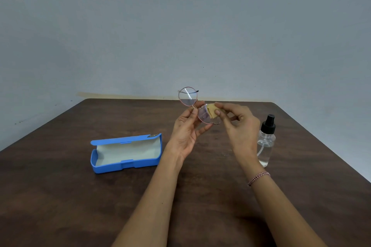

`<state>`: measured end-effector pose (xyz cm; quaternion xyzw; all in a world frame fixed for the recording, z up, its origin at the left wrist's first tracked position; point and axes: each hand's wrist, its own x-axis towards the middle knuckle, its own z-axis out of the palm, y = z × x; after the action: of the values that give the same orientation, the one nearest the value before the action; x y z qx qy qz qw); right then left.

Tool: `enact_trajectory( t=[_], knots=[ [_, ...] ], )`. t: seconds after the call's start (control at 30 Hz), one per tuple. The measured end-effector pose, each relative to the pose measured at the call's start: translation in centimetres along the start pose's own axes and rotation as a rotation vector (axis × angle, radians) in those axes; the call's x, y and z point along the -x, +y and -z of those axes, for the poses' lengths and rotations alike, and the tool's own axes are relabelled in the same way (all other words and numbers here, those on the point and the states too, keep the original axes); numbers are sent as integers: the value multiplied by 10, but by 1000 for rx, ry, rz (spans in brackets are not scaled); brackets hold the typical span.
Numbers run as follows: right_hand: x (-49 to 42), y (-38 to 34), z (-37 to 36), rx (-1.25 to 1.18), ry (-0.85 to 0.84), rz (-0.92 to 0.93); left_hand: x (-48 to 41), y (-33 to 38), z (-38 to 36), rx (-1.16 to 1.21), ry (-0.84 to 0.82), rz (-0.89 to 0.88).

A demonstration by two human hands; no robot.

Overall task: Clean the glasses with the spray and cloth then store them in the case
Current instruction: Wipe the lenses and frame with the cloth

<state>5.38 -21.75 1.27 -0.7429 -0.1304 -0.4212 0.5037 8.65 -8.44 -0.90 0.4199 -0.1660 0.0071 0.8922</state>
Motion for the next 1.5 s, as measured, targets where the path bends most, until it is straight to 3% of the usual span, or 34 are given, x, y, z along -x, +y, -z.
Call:
enact_trajectory(
  t=[0.37, 0.77, 1.5],
  knots=[
    [5, -5, -6, -160, -131, -191, 0, 2, 1, 107, 23, -71],
    [5, 1, -9, -90, -37, -253, 1, -3, -5, 156, -32, -18],
    [6, 20, -9, 278, -133, 123, 3, -5, -12, 114, 159, 179]
  ],
)
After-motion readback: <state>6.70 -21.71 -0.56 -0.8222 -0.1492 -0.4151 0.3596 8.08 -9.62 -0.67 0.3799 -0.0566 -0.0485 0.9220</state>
